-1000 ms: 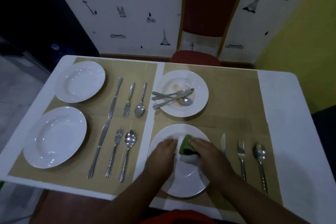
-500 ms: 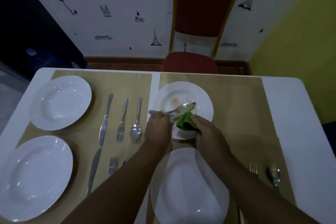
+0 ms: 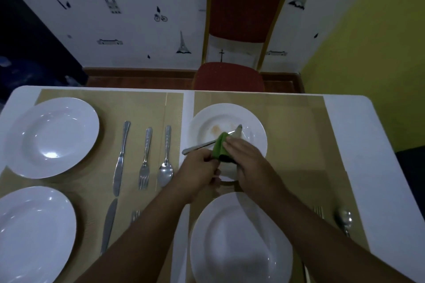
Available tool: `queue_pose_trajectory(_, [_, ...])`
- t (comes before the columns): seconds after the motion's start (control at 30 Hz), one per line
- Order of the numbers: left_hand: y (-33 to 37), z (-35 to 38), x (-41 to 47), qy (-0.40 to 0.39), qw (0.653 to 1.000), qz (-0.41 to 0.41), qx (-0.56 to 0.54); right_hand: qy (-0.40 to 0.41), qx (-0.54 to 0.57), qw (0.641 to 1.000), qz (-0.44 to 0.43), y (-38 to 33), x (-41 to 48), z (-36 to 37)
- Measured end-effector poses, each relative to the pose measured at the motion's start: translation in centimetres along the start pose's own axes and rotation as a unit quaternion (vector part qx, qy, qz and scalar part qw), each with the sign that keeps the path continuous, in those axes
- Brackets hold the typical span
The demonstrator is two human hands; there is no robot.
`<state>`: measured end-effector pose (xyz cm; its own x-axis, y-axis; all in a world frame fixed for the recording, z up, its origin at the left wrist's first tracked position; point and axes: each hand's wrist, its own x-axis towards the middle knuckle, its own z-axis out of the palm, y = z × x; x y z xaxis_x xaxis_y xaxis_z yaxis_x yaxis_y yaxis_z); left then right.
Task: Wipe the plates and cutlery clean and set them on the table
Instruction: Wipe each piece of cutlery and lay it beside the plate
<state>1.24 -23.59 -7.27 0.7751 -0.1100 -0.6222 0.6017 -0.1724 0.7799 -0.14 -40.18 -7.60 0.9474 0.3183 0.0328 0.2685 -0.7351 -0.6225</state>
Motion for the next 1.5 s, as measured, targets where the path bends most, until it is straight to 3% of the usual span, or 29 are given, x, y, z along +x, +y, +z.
queue_pose_trajectory(0.07, [0.0,-0.2,-0.8,-0.024,0.995,-0.028,-0.089,-0.040,-0.022,0.999,-0.029,0.6,0.2,0.1])
queue_pose_trajectory(0.13, [-0.2,-0.6,-1.6,-0.021,0.993,-0.045,-0.109,-0.032,-0.028,0.999,-0.007,1.5,0.8,-0.2])
queue_pose_trajectory(0.27, [-0.4,-1.0,-2.8,0.009,0.992,-0.085,-0.095,0.019,0.013,0.991,0.129,2.4,2.7,-1.5])
queue_pose_trajectory(0.37, [-0.1,-0.5,-3.2,0.050,0.995,-0.079,-0.021,0.102,0.043,0.979,0.173,2.0,3.0,-2.6])
queue_pose_trajectory(0.47, [0.3,0.3,-3.3,0.075,0.996,-0.043,0.004,0.116,0.037,0.986,0.116,0.9,1.7,-2.9])
queue_pose_trajectory(0.6, [0.9,1.7,-3.7,0.070,0.997,-0.038,-0.006,0.018,-0.001,1.000,-0.006,-0.3,-0.8,-1.1])
queue_pose_trajectory(0.7, [1.0,2.1,-4.3,0.065,0.997,-0.025,-0.019,-0.029,-0.024,0.998,-0.042,0.5,-1.5,-0.5])
queue_pose_trajectory(1.03, [1.0,3.9,-4.9,0.068,0.996,-0.048,-0.015,0.078,0.013,0.977,0.200,4.5,-0.3,-5.5])
queue_pose_trajectory(1.1, [1.2,4.5,-4.4,0.054,0.997,-0.013,0.045,0.096,0.029,0.968,0.230,4.8,-1.5,-5.7])
queue_pose_trajectory(1.17, [1.9,5.5,-3.8,0.054,0.990,0.048,0.118,0.113,0.039,0.963,0.240,5.2,-2.9,-5.9])
queue_pose_trajectory(1.3, [4.1,8.4,-2.7,0.041,0.987,0.108,0.111,0.138,0.083,0.958,0.238,6.9,-5.3,-7.4])
queue_pose_trajectory(1.5, [5.5,13.5,-1.3,-0.061,0.998,0.008,-0.004,0.128,0.100,0.964,0.211,10.2,-8.0,-9.8])
